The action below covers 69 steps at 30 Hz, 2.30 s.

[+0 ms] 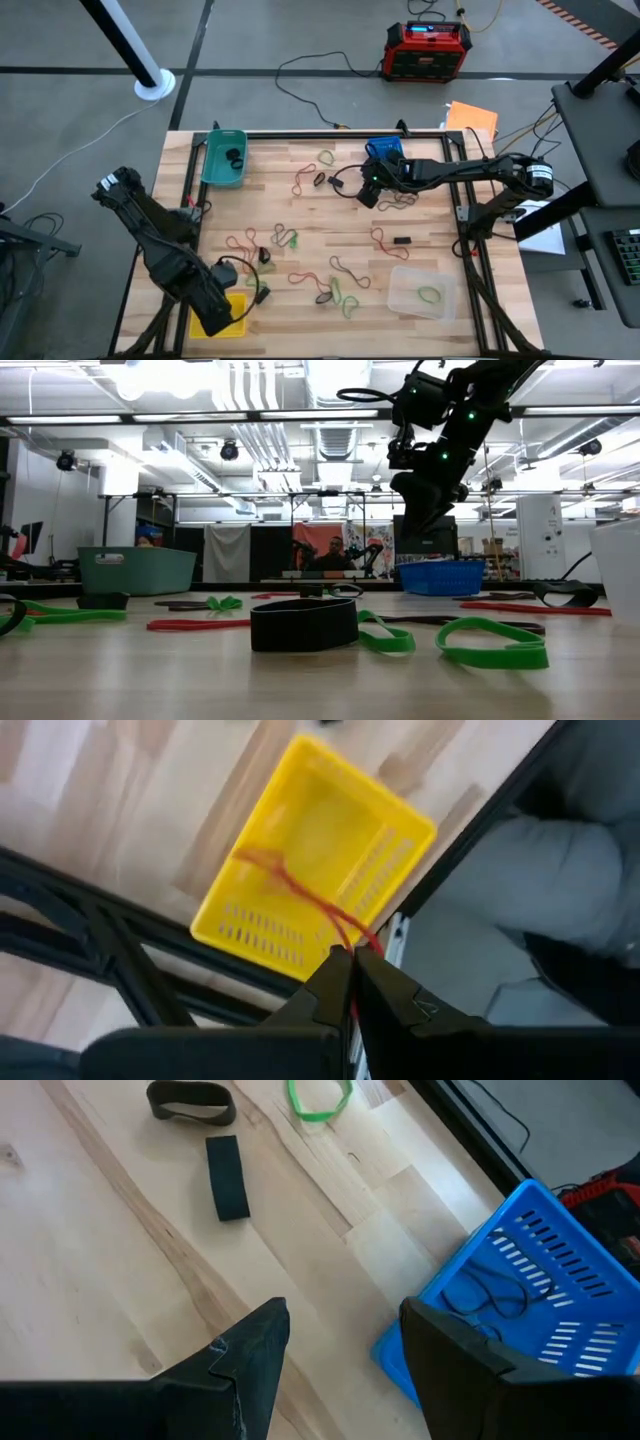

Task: Sort rubber bands into baskets
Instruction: Put the red rubber band into the yellow basket, then put the green rubber band into the transparent bin

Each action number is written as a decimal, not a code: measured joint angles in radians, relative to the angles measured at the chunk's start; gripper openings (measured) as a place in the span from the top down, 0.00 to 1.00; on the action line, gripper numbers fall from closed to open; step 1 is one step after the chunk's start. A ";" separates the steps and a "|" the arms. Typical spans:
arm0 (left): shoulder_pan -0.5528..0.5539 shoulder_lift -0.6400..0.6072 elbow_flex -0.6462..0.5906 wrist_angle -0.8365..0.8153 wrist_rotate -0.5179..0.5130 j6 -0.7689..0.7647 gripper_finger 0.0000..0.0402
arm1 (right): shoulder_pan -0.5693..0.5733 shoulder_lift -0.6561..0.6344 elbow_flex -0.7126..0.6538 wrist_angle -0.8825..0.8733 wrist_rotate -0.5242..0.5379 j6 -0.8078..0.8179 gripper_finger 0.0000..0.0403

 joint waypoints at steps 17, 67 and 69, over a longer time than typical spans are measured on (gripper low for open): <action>0.010 -0.001 -0.314 0.419 0.194 0.009 1.00 | 0.000 0.000 0.000 0.000 -0.024 0.005 0.54; 0.089 -0.018 -0.244 0.303 -0.431 0.484 0.60 | 0.056 0.000 0.000 0.175 -0.067 -0.057 0.54; 0.117 -0.020 -0.218 0.284 -0.507 0.588 0.61 | 0.077 0.000 0.000 0.233 -0.122 -0.071 0.54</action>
